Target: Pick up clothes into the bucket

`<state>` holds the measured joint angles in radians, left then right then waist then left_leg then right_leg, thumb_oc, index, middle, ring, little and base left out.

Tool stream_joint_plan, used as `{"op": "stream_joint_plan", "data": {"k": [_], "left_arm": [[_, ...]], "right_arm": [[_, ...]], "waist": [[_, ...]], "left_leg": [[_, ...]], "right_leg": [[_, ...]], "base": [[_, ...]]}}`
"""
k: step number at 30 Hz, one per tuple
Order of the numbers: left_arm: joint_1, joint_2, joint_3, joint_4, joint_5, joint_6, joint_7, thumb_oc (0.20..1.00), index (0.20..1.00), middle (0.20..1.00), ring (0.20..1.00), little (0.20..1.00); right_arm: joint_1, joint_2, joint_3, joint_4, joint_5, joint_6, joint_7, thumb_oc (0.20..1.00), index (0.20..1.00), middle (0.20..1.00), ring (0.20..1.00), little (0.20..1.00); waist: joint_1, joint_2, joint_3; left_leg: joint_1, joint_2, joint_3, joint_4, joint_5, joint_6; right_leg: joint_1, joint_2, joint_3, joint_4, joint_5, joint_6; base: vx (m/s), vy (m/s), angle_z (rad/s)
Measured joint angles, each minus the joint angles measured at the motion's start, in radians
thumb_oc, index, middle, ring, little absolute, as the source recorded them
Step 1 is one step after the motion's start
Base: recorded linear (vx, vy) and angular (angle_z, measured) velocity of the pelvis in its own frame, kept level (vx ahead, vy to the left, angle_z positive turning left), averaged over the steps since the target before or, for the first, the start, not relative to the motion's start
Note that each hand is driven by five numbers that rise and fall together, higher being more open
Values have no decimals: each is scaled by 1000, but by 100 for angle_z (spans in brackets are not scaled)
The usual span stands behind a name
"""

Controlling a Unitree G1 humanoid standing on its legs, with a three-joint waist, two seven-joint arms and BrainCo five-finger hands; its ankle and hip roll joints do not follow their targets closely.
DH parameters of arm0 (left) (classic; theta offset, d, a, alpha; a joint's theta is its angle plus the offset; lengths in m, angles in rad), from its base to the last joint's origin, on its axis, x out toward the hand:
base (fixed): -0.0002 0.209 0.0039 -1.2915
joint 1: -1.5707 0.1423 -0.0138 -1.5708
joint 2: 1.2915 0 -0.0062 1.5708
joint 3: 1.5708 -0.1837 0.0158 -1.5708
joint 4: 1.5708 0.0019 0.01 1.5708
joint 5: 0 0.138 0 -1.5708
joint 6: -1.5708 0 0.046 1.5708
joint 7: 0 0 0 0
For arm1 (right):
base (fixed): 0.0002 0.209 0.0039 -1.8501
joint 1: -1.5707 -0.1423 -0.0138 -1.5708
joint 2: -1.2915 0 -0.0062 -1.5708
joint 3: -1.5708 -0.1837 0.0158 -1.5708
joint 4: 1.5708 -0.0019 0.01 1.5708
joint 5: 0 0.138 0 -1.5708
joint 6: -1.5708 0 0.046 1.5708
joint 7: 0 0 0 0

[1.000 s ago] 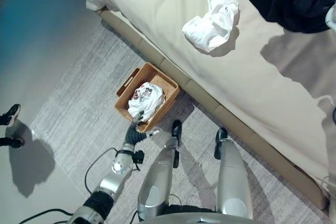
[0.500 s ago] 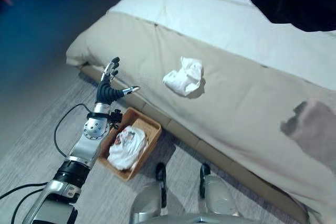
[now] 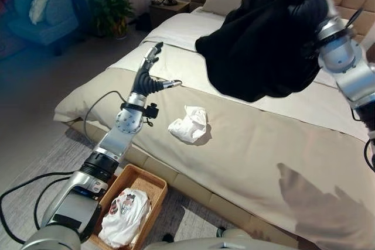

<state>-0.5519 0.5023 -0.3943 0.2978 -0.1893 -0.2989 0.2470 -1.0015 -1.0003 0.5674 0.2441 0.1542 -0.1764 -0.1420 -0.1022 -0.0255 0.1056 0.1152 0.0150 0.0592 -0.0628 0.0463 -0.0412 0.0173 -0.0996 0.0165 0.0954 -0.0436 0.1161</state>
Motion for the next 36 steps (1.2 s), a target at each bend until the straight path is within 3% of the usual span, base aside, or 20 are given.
{"op": "stream_joint_plan", "data": {"k": [8, 13, 20, 28, 36], "left_arm": [[-2, -68, -17, -1, -111, 4, -32, 1000, 1000, 1000, 1000, 1000], [-1, -114, -21, -15, -304, 7, -82, 1000, 1000, 1000, 1000, 1000], [-2, -91, -104, -83, -517, 39, -174, 1000, 1000, 1000, 1000, 1000], [-2, -101, -143, -84, -634, 53, -216, 1000, 1000, 1000, 1000, 1000], [-1, -118, -237, -86, -925, 150, -361, 1000, 1000, 1000, 1000, 1000]], "right_arm": [[32, -3, 3, -153, 146, -13, 98, 200, 200, 200, 200, 200], [36, 6, 18, -271, 235, -18, 129, 200, 200, 200, 200, 200], [55, 31, 36, -310, 305, -18, 164, 200, 200, 200, 200, 200], [88, 49, 45, -339, 466, -17, 211, 200, 200, 200, 200, 200], [88, 43, 117, -353, 629, -10, 282, 200, 200, 200, 200, 200]], "waist": [[-10, 2, -3], [-8, 3, -4], [-1, 5, -9], [1, 6, -16], [-1, 5, -23]], "left_leg": [[23, 9, 8, -13, 0, 0], [23, 12, 8, -14, 0, 0], [26, 12, 5, -17, 0, 0], [28, 12, -8, -17, 0, -1], [28, 11, -9, -20, 0, -1]], "right_leg": [[31, 8, 3, -37, 17, -2], [36, 11, 2, -49, 22, -5], [50, 10, -3, -69, 29, -5], [66, 9, -22, -81, 29, -5], [66, 8, -23, -83, 29, -5]], "base": [[3, 0, -1], [0, 0, 0], [0, 0, 0], [4, -8, 7], [0, 0, 0]]}}
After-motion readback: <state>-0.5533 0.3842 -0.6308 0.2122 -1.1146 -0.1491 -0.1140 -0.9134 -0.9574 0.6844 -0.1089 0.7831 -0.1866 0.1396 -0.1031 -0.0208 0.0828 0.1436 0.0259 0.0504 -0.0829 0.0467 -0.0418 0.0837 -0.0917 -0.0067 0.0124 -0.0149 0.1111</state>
